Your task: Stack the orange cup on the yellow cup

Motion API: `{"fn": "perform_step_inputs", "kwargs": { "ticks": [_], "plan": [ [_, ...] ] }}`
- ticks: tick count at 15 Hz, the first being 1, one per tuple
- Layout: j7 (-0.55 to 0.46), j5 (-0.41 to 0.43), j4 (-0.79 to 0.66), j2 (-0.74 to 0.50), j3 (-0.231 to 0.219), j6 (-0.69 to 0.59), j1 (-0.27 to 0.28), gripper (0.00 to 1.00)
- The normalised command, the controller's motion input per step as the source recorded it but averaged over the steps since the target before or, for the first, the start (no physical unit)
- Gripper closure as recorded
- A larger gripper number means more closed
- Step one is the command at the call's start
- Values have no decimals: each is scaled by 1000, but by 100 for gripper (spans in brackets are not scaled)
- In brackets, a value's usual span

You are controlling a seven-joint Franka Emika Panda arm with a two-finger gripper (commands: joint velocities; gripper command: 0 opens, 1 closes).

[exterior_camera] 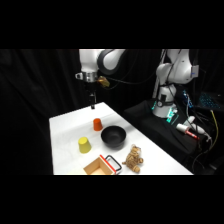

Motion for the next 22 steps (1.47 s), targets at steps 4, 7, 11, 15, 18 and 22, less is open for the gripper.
{"fn": "perform_step_inputs", "kwargs": {
  "ticks": [4,7,11,15,18,22],
  "plan": [
    [-128,198,-4,217,23,300,-59,0],
    [-110,131,20,220,36,234,-70,0],
    [-157,173,11,182,81,190,-100,0],
    [-127,82,-8,114,56,195,-80,0],
    [-115,1,-37,62,18,209,-75,0],
    [-169,46,-22,54,63,230,-111,0]
  ]
}}
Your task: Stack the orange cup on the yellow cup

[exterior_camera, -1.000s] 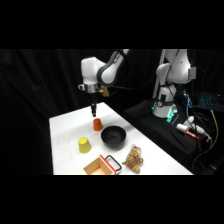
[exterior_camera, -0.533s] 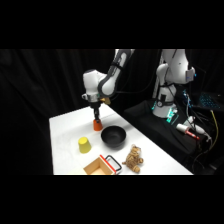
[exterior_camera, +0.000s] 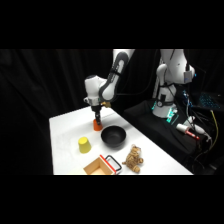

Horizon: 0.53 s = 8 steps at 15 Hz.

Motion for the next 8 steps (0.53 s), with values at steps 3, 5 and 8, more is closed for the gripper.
{"fn": "perform_step_inputs", "kwargs": {
  "ticks": [3,5,8],
  "plan": [
    [-209,88,45,59,120,180,-131,0],
    [-169,55,64,31,107,125,-80,0],
    [-127,27,77,23,81,98,-43,28]
  ]
}}
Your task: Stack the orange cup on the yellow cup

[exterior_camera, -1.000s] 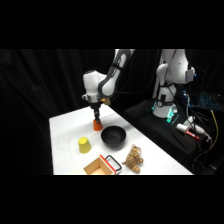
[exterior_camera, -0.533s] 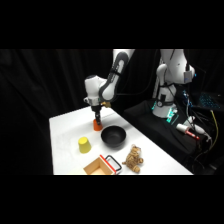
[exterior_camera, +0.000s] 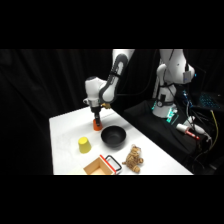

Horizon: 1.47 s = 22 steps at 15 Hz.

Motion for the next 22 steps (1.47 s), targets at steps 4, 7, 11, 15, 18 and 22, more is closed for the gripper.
{"fn": "perform_step_inputs", "kwargs": {
  "ticks": [4,7,11,15,18,22],
  "plan": [
    [-97,13,70,-7,45,44,-25,50],
    [-10,-51,4,-163,-16,-150,46,50],
    [73,-196,-44,-435,-80,-451,161,50],
    [169,-294,127,-416,-85,-562,215,50],
    [88,-188,338,-139,25,-466,149,50],
    [31,-160,429,88,70,-275,114,50]
  ]
}}
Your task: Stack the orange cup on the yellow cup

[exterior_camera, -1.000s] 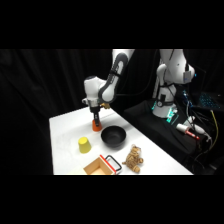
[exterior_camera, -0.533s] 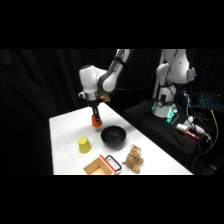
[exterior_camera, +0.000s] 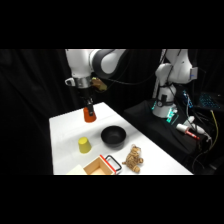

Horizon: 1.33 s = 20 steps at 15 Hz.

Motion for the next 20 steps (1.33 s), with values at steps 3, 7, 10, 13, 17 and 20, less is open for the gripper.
{"fn": "perform_step_inputs", "kwargs": {
  "ticks": [3,7,10,13,17,20],
  "plan": [
    [-15,-137,514,254,67,-194,88,50],
    [-88,-95,537,353,39,-142,29,50],
    [-160,-37,474,350,30,-113,-21,50],
    [-180,-40,411,314,30,-96,-36,50],
    [-202,45,329,253,71,-89,-78,50],
    [-198,128,224,181,112,-93,-103,50]
  ]
}}
